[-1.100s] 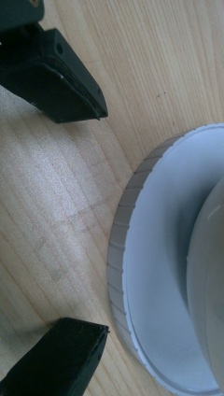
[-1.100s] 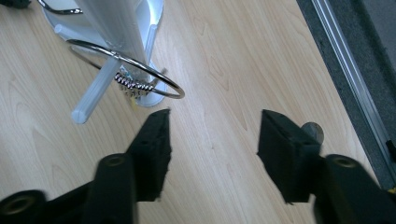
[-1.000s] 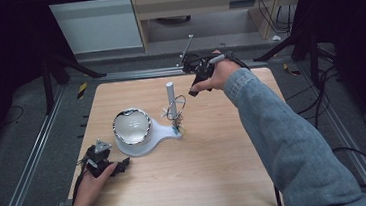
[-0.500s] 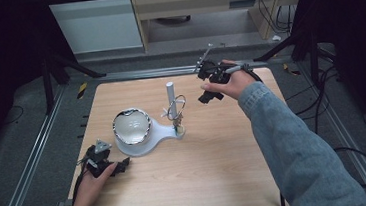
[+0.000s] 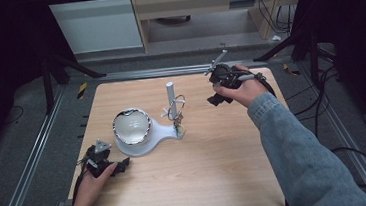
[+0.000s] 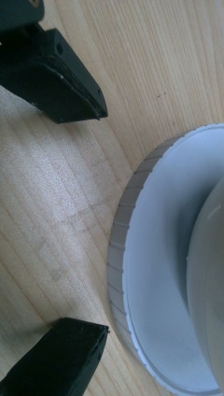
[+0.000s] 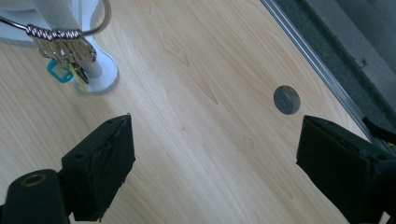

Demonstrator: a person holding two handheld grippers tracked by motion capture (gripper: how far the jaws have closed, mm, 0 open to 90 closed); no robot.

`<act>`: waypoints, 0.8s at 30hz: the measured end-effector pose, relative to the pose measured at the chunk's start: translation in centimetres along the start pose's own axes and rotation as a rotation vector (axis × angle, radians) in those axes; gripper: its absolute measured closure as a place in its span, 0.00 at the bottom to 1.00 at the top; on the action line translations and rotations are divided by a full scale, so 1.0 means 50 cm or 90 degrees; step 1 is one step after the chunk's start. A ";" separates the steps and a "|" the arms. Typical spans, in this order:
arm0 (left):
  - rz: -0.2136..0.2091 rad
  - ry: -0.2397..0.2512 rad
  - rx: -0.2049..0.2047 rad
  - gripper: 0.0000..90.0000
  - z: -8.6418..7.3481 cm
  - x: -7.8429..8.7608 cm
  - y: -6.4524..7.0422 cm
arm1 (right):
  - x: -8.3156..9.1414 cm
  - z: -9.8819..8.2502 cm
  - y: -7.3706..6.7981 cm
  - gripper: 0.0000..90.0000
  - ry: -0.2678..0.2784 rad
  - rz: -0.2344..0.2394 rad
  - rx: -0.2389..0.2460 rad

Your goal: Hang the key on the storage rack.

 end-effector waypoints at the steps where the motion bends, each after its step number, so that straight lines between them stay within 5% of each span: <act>1: 0.000 0.000 0.001 0.00 0.000 0.000 0.000 | 0.002 -0.005 0.003 0.13 0.003 -0.009 0.001; 11: 0.001 -0.001 0.000 0.00 -0.001 0.001 0.000 | 0.010 -0.045 -0.005 0.12 0.064 -0.023 -0.018; 24: 0.001 -0.001 0.001 0.00 -0.001 0.001 0.000 | -0.012 -0.140 0.011 0.12 0.070 -0.064 -0.046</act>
Point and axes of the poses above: each handheld gripper's, and its own axes: x roughly backward along the jaws, z roughly out of its top, y roughly to its right, the point moved 10 cm from there along -x, roughly forward along the jaws, and after that the axes turned 14 degrees about z, right-handed, at the moved point
